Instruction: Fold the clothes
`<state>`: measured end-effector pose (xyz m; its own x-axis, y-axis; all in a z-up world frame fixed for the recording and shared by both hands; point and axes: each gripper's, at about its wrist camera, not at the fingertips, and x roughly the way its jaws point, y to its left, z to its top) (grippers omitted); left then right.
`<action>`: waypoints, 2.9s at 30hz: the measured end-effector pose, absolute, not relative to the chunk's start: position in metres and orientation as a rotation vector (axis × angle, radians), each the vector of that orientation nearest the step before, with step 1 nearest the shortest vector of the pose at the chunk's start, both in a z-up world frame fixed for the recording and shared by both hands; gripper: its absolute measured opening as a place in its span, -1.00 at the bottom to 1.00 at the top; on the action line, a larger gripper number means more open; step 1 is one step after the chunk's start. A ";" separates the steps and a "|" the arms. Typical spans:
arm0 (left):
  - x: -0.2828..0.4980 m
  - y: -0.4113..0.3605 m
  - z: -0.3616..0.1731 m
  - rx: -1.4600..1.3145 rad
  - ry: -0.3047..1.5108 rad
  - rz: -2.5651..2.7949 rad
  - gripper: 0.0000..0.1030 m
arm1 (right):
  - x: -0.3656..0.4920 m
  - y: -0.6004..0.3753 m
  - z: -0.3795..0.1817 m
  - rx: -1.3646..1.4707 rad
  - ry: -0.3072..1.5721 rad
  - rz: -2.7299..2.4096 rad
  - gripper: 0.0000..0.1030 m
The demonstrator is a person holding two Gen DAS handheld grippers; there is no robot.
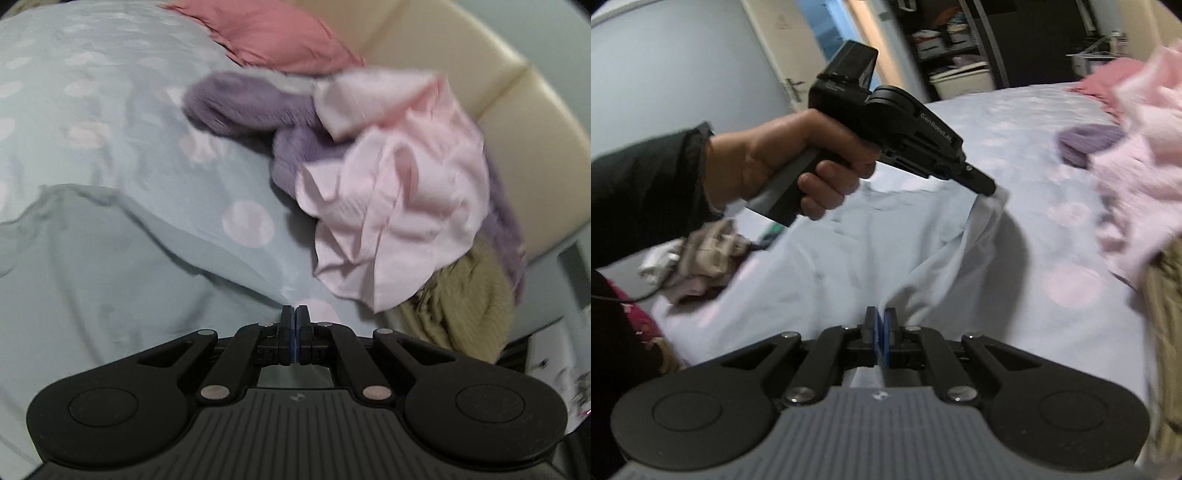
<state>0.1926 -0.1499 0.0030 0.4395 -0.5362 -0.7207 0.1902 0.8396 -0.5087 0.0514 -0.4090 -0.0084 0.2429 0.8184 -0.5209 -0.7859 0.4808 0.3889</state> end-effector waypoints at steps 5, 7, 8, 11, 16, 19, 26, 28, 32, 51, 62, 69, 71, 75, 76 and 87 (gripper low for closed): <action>0.173 -0.076 0.000 -0.493 0.996 -0.421 -1.00 | 0.057 -0.343 0.014 -0.005 0.816 1.184 -0.92; 0.165 -0.045 -0.007 -0.558 0.981 -0.408 -1.00 | 0.055 -0.311 0.015 -0.065 0.844 1.218 -0.92; 0.159 -0.031 -0.011 -0.585 0.967 -0.401 -1.00 | 0.054 -0.292 0.015 -0.101 0.854 1.243 -0.92; 0.143 0.011 -0.023 -0.644 0.949 -0.397 -1.00 | 0.048 -0.236 0.015 -0.175 0.884 1.329 -0.91; 0.129 0.060 -0.064 -0.650 1.023 -0.349 -1.00 | 0.046 -0.157 -0.013 -0.203 0.958 1.386 -0.30; 0.126 0.083 -0.087 -0.607 1.074 -0.233 -0.97 | 0.043 -0.134 -0.034 -0.288 0.984 1.356 -0.08; 0.127 0.116 -0.081 -0.623 0.980 -0.226 -0.54 | 0.091 -0.197 -0.038 -0.182 0.986 1.130 -0.08; 0.140 0.106 -0.074 -0.601 0.958 -0.256 -0.44 | 0.113 -0.219 -0.041 -0.117 0.982 0.994 -0.07; 0.175 0.075 -0.067 -0.533 0.933 -0.301 -0.40 | 0.154 -0.256 -0.057 -0.042 0.982 0.776 -0.09; 0.259 0.000 -0.079 -0.565 0.881 -0.501 -1.00 | 0.198 -0.278 -0.079 -0.031 0.898 0.691 -0.94; 0.254 0.016 -0.092 -0.509 0.934 -0.330 -0.72 | 0.196 -0.282 -0.079 0.083 0.879 0.683 -0.51; 0.272 0.000 -0.094 -0.506 1.020 -0.343 -0.36 | 0.204 -0.258 -0.101 0.262 1.020 0.726 -0.09; 0.276 -0.010 -0.101 -0.474 1.058 -0.333 -0.34 | 0.205 -0.255 -0.111 0.290 1.052 0.710 -0.44; 0.269 -0.011 -0.092 -0.517 0.927 -0.399 -0.99 | 0.198 -0.266 -0.102 0.351 0.977 0.730 -0.89; 0.266 -0.008 -0.086 -0.552 0.869 -0.441 -0.99 | 0.195 -0.272 -0.095 0.368 0.938 0.738 -0.89; 0.271 0.003 -0.110 -0.582 0.944 -0.300 -0.90 | 0.191 -0.282 -0.109 0.352 1.028 0.712 -0.40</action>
<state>0.2708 0.0027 -0.1097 0.5611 -0.4841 -0.6714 -0.0073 0.8082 -0.5888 0.1910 -0.2815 -0.1090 0.3218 0.6848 -0.6538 -0.3713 0.7265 0.5782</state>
